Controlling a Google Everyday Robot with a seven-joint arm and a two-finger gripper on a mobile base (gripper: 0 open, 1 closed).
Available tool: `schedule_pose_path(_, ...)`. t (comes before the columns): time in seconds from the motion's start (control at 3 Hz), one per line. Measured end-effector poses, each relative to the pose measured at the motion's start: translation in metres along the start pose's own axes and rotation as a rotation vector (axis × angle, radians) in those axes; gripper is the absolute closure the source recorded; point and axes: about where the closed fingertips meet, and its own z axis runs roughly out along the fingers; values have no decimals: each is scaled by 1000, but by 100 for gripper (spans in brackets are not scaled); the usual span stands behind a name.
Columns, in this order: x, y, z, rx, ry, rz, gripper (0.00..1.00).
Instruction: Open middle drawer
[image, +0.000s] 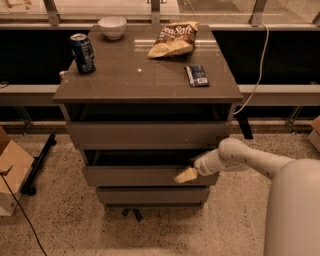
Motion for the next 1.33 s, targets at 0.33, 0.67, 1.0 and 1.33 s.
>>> schedule_pose_path(0.33, 8, 3, -2, 23, 15, -10, 0)
schedule_pose_path(0.67, 19, 6, -6, 49, 51, -36, 1)
schedule_pose_path(1.0, 26, 7, -7, 39, 94, -60, 23)
schedule_pose_path(1.33, 38, 13, -8, 13, 157, -91, 46)
